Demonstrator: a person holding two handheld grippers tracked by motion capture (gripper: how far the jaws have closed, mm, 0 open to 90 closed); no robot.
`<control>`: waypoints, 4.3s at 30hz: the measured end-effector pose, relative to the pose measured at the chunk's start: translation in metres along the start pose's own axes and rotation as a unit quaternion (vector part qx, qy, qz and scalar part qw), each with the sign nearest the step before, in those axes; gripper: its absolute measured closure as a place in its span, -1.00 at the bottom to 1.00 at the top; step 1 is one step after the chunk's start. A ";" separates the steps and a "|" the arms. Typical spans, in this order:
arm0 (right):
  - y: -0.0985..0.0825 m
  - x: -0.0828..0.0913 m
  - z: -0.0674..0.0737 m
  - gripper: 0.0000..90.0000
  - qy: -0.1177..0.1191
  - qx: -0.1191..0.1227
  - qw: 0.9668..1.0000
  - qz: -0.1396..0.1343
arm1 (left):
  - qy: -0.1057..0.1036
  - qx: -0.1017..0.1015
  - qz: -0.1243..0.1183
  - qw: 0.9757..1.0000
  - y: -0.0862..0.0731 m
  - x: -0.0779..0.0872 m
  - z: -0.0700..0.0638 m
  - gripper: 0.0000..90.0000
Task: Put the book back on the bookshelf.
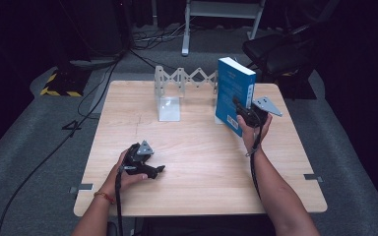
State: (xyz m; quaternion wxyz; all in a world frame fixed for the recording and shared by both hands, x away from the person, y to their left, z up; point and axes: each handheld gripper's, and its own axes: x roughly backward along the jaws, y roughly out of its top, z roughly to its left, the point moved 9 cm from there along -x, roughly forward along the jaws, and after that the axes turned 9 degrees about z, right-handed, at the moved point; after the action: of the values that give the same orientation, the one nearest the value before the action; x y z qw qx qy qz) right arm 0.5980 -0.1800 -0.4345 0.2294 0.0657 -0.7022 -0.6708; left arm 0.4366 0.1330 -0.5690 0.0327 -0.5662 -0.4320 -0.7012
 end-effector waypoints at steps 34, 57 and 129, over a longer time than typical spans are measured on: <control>-0.045 0.041 -0.009 0.19 0.046 0.087 0.991 0.089 | -0.001 0.000 0.001 1.000 -0.001 0.000 -0.002 -0.66; -0.080 0.046 -0.012 0.29 0.066 0.100 0.984 0.129 | 0.001 0.005 0.000 1.000 -0.002 0.001 -0.003 -0.66; -0.113 0.027 -0.020 0.30 0.050 0.093 0.977 0.183 | -0.001 -0.004 0.000 1.000 -0.001 0.001 -0.004 -0.66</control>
State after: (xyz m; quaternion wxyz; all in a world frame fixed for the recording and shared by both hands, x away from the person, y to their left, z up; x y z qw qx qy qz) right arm 0.5577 -0.2193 -0.5384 0.3765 -0.0096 -0.7489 -0.5453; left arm 0.4325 0.1316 -0.5691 0.0303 -0.5673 -0.4293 -0.7021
